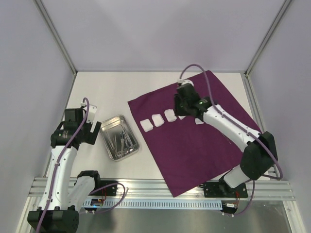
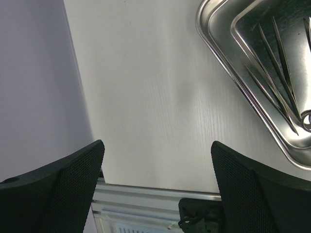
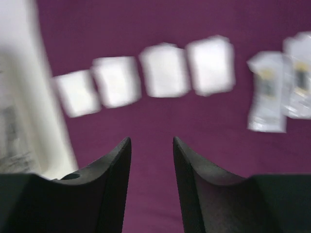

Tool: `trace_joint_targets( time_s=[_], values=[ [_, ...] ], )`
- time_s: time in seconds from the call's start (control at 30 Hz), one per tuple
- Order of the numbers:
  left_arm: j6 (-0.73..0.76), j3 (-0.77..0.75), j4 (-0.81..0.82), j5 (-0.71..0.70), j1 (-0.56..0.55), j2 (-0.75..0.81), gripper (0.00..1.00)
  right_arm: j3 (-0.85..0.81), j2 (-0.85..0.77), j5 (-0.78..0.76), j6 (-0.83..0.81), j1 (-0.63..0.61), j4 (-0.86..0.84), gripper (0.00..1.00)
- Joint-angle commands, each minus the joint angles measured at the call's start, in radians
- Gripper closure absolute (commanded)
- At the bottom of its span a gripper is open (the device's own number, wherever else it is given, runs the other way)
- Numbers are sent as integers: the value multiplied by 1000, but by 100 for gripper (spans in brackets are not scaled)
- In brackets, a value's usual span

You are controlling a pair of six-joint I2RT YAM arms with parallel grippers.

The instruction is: Prepare the surgical pack

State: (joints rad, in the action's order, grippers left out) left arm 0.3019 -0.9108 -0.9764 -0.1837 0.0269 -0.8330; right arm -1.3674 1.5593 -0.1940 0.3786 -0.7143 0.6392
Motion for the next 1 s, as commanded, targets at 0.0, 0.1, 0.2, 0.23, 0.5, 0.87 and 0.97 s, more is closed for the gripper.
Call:
trace_joint_targets(
  time_s=[0.0, 0.1, 0.2, 0.23, 0.5, 0.87, 0.97],
  values=[
    [19, -37, -33, 33, 5, 14, 0, 160, -48, -41, -47, 186, 108, 58],
    [20, -23, -30, 52, 5, 14, 0, 254, -85, -48, -63, 375, 129, 58],
    [20, -14, -22, 62, 4, 6, 0, 321, -99, -30, -79, 542, 114, 59],
    [19, -14, -16, 66, 4, 3, 0, 332, -100, -28, -90, 574, 108, 60],
    [22, 1, 11, 89, 5, -26, 0, 370, -12, 2, -195, 771, 83, 58],
    [19, 6, 28, 84, 5, -38, 0, 356, 61, 22, -214, 789, 71, 58],
    [17, 4, 28, 84, 4, -40, 0, 357, 80, 39, -221, 799, 50, 58]
  ],
)
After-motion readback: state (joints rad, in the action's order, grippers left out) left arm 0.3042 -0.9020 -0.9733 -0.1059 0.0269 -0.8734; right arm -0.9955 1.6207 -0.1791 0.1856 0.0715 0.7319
